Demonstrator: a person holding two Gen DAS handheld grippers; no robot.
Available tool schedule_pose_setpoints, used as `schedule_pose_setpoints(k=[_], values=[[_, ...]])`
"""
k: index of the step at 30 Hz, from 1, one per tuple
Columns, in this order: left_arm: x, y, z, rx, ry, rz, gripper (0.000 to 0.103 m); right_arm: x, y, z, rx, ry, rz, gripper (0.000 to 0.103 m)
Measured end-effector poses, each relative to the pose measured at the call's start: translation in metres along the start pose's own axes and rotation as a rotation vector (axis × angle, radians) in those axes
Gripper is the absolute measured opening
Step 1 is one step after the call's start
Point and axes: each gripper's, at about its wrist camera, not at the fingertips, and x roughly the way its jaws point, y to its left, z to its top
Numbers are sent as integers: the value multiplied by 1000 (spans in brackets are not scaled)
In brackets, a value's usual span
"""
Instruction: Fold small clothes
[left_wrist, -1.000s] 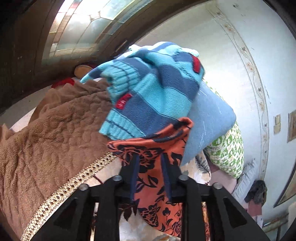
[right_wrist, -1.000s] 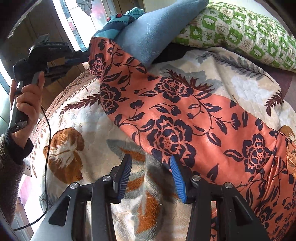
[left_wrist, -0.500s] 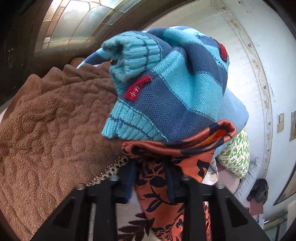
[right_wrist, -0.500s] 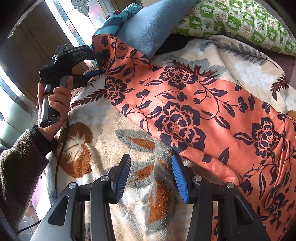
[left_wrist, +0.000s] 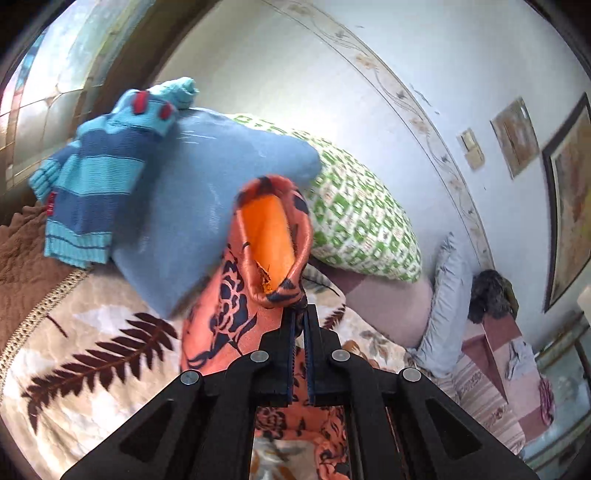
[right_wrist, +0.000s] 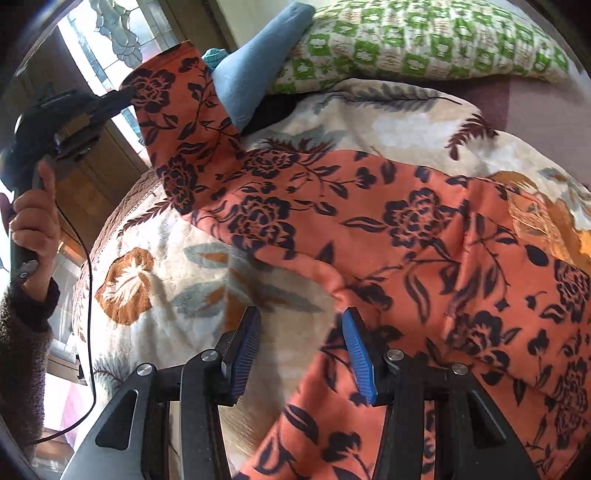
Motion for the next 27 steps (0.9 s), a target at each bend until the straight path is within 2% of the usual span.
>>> schedule_pose_setpoints(k=[3,8,10,12,14,16,17,18,20,24,27], values=[[41,-36,-22,29,108,-7,3,-26,-37,-16,70,-28,-37,47],[127,-57,-90,-31,376,38,3,-56,-97,-42,199,-18,-83,48],[144,-69,-111,-11,444,54,3,-67,-115,-53,226,-32,-107,48],[151,-79,-121,6,477,61,4,-74,-131,-60,263,-44,-115,48],[147,-81,-118,-1,477,52,5,-79,-145,-65,316,-52,-96,50],[134,-79,-106,-16,446,38,11,-80,-156,-68,368,-55,-63,50],[121,-74,-99,-17,423,52,18,-80,-160,-68,391,-58,-40,50],[106,-68,-95,-17,394,78,32,-79,-162,-67,413,-62,-12,51],[72,-51,-84,-31,319,151,51,-75,-163,-60,446,-75,46,55],[28,-10,-65,-154,244,172,53,-53,-148,-30,472,-80,184,62],[17,11,-66,-204,238,198,55,-23,-130,-1,470,-44,273,67]])
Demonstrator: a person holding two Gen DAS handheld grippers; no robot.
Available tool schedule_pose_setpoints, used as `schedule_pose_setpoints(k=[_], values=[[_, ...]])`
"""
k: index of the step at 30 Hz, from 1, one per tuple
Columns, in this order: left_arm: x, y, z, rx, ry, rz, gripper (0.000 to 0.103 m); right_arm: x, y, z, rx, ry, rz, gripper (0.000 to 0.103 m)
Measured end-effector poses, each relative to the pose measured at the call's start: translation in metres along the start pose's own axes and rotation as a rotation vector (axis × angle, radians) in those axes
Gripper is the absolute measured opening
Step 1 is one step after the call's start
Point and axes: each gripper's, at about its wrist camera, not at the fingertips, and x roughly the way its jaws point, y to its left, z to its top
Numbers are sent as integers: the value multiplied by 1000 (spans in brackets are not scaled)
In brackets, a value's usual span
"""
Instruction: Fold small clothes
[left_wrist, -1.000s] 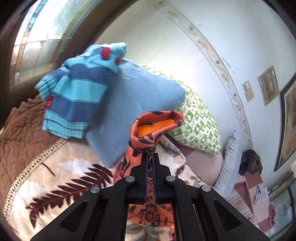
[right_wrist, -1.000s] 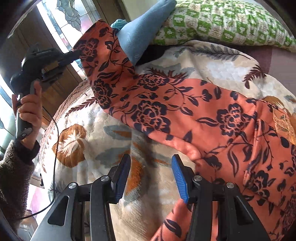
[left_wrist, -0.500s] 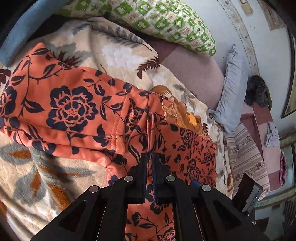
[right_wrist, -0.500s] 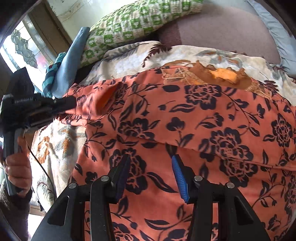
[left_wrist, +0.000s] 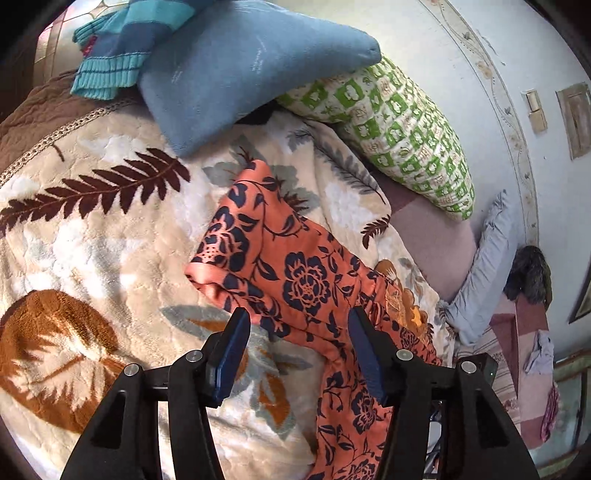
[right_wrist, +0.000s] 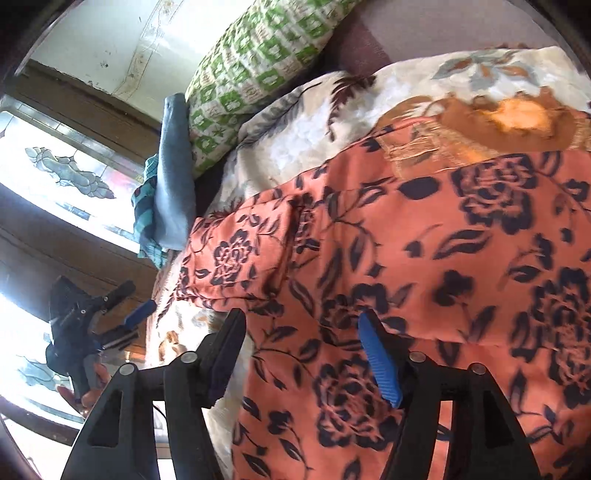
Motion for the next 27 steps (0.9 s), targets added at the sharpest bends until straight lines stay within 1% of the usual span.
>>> schedule_pose_setpoints(k=[3,5,7,10,11,12,13,14,15,16,18,21,24,27], values=[[7,13,0,-45,29,9,55,39,7,13,58,49,48,67],[17,21,2,-83,45,4,55,64,8,18,106,80,63,67],[33,27,7,-119,53,7,55,81,10,22,134,87,88,67],[57,29,15,-155,72,46,52,91,16,30,138,48,104,67],[61,29,16,-166,75,36,46,92,20,33,122,44,106,56],[64,27,17,-164,69,34,30,93,23,36,105,52,105,30],[66,24,18,-155,63,46,24,98,28,37,88,82,93,20],[66,21,17,-150,60,54,20,103,31,38,65,119,59,13],[64,17,15,-149,53,60,18,106,34,37,39,138,22,10],[62,11,13,-140,43,63,16,105,38,36,16,131,6,9],[52,-6,8,-105,24,50,15,87,41,35,-11,71,48,9],[42,-42,-5,-50,24,3,15,42,39,36,-42,-21,86,8],[58,-87,-25,12,66,-54,15,-13,25,37,-79,-107,67,8],[93,-131,-51,79,153,-81,15,-72,-4,37,-97,-195,-13,8]])
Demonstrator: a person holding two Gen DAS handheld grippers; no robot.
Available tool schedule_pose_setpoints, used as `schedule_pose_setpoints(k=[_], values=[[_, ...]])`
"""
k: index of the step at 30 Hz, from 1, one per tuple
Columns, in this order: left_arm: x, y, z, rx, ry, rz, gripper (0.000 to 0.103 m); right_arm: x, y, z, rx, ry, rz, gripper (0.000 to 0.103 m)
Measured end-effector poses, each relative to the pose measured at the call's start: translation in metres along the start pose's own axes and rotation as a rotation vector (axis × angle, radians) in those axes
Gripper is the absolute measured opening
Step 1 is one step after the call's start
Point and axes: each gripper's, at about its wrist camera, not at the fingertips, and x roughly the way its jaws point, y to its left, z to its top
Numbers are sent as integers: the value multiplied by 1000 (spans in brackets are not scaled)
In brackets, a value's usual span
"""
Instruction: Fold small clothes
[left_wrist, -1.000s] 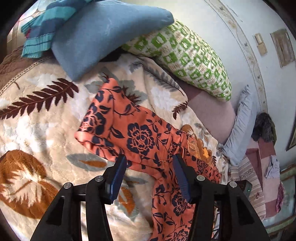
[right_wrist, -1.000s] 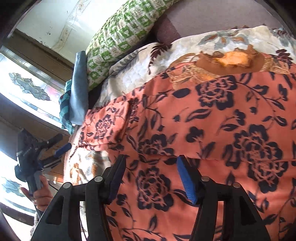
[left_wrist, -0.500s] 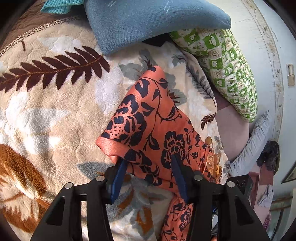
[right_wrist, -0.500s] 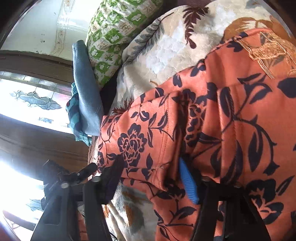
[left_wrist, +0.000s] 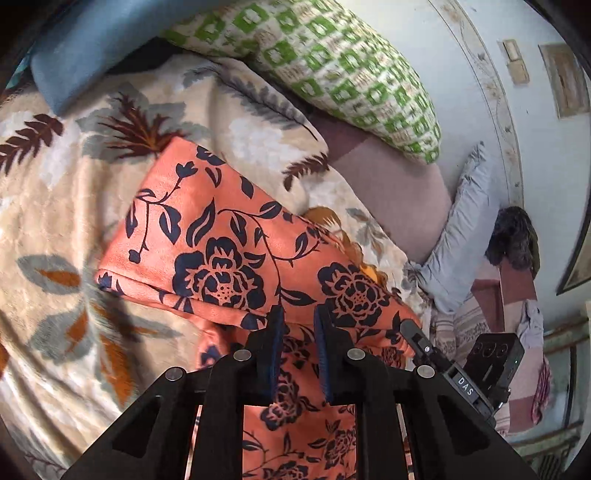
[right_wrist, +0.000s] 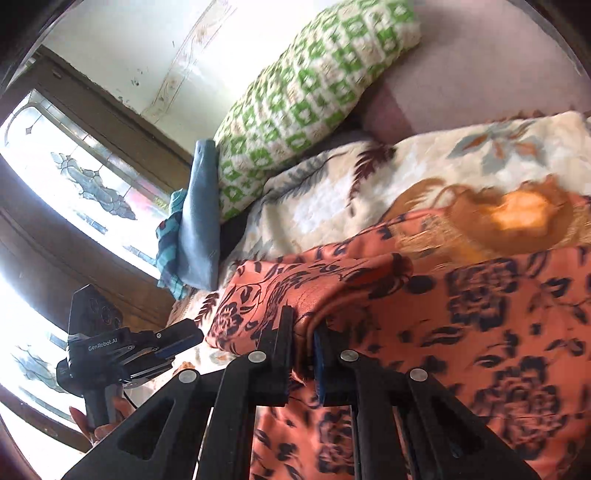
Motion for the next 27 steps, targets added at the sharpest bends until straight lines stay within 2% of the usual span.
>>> schedule_pose_setpoints(k=[2,5,8,10,12,13,14,15,17,19,20,22,23,24,27], values=[[27,-21,-13,25,57,-18,15,-38,-31,4,15,-51,-60,9],[51,-30,-26,9,99,-37,18,-85,-81,2,30,-108,-186,9],[65,-18,-30,-46,112,12,25,-102,-139,-10,86,-77,-301,9],[70,-11,-31,-77,123,32,25,-104,-174,-23,143,-35,-335,10],[68,-5,-30,-95,103,43,26,-109,-198,-34,208,-27,-319,18],[66,-2,-29,-105,90,45,27,-112,-207,-37,251,-38,-277,18],[64,-1,-29,-112,81,42,30,-113,-213,-39,298,-53,-217,25],[61,1,-30,-119,79,39,37,-115,-220,-40,348,-73,-168,42],[62,3,-33,-131,78,55,42,-114,-232,-41,441,-105,-112,63],[68,5,-36,-136,87,79,42,-107,-239,-38,490,-125,-60,63],[70,6,-37,-143,94,89,40,-102,-241,-37,500,-125,-46,62],[74,5,-39,-159,104,83,40,-88,-239,-30,484,-94,-19,45],[74,2,-40,-155,103,67,40,-84,-232,-24,451,-72,-34,9],[75,-2,-41,-141,98,58,40,-86,-222,-18,398,-75,-47,6],[79,-13,-46,-81,92,73,40,-130,-191,-1,232,-258,-46,5]])
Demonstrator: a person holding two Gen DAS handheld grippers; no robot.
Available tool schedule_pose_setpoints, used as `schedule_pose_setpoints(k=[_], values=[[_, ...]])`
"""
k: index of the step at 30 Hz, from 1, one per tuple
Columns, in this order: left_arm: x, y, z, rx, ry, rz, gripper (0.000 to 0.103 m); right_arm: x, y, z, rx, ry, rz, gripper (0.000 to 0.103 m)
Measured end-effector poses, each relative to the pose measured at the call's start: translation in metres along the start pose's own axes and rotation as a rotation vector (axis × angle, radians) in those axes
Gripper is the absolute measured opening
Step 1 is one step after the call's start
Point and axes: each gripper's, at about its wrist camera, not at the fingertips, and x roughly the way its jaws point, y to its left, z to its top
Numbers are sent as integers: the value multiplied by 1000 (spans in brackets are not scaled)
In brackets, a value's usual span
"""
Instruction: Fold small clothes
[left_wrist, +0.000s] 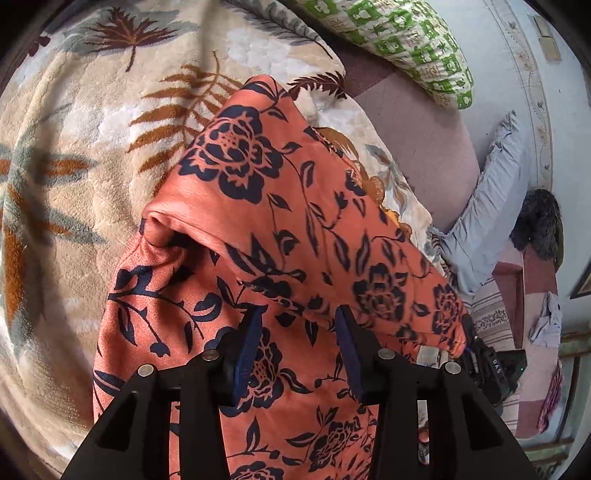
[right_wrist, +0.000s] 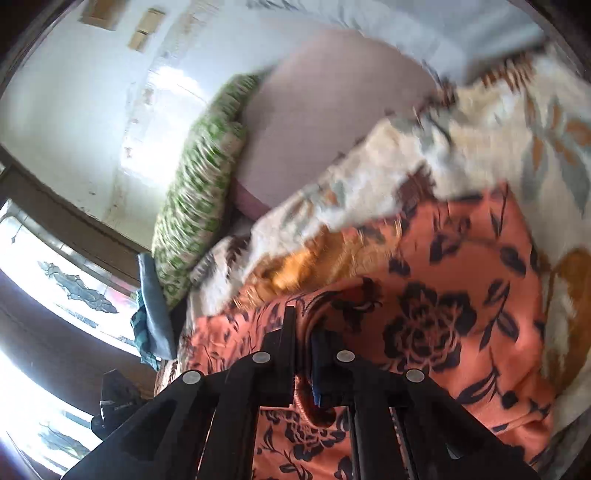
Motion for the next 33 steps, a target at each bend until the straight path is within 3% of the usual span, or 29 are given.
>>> schedule_pose_setpoints(k=[2,5,7,13,16,19,23,26,28,30,32,33], values=[[8,2,-4,-1,20,-4,40,-14,-2,9,-52,-55,-80,5],[22,17,-6,-52,56,4,40,-5,-45,10,2,12,-240,5],[24,27,-7,-97,75,-34,40,2,-68,2,26,63,-302,6],[-7,18,0,-56,-3,-131,40,2,-75,-9,23,60,-304,6],[-19,19,11,-66,-59,-137,43,-13,-67,-1,26,0,-262,6],[-14,26,23,-115,-75,-106,45,-23,-65,8,19,-47,-283,6],[24,20,28,-110,-13,45,43,-4,-92,5,69,51,-373,7],[32,13,24,-88,-12,49,43,-4,-97,0,111,63,-322,14],[31,1,23,-41,-46,79,45,-8,-102,0,168,53,-243,28],[40,-10,24,-7,-21,141,45,-5,-100,1,133,60,-269,24],[38,-17,22,-3,-17,96,45,3,-91,3,45,110,-363,18],[34,-23,22,14,-30,73,45,1,-83,4,11,96,-385,24]])
